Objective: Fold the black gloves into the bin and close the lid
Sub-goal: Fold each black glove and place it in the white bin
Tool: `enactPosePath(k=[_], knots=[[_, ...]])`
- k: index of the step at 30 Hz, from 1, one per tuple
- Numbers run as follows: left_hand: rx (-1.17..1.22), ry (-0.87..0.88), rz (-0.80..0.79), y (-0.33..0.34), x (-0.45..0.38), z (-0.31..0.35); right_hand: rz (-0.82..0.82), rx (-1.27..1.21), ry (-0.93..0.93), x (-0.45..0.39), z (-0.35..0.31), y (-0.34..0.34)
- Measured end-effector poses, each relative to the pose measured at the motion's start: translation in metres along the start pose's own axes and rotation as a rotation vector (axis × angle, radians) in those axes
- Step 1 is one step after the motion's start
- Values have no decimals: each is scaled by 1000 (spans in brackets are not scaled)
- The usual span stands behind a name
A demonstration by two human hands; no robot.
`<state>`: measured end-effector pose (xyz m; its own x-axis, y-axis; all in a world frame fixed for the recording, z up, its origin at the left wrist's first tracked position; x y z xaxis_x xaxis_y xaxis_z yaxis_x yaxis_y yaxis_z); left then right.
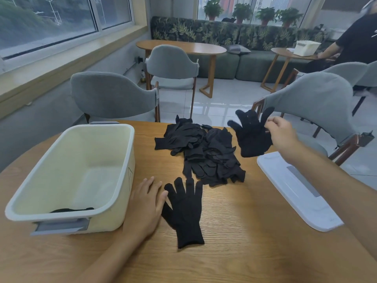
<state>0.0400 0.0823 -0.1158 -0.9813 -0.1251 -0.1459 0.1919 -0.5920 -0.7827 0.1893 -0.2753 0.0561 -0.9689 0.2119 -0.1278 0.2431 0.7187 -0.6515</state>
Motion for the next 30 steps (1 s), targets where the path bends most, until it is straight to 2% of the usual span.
enactPosePath(k=[3,5,6,10,13,19,24,27,30], knots=[[7,-6,1,0,0,-1,-209,-432,136,10,-22,3],[3,-8,-2,0,0,-1,-331,-494,176,14,-30,12],[0,-7,-3,0,0,0,-347,-422,188,14,-28,19],[-7,-9,-13,1,1,-2,-228,7,301,17,13,54],[2,-17,-18,0,2,-1,-201,187,333,42,40,70],[22,3,-7,-1,2,1,-23,242,241,112,63,93],[107,82,31,-4,6,3,-98,320,176,142,70,131],[149,154,61,-8,15,8,-124,347,204,140,60,145],[151,234,-1,-5,43,25,-139,337,245,137,51,152]])
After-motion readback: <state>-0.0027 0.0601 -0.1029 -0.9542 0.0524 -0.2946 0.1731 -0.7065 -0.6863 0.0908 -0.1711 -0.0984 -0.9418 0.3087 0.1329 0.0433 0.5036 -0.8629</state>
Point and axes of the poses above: each hand's wrist, its own x-axis away from the middle knuckle, its own y-axis out of the palm, z = x × y, the point moved 4 cm from there along -x, towards the middle knuckle, and after that the axes turned 12 degrees about x, right-handed, at the moved point
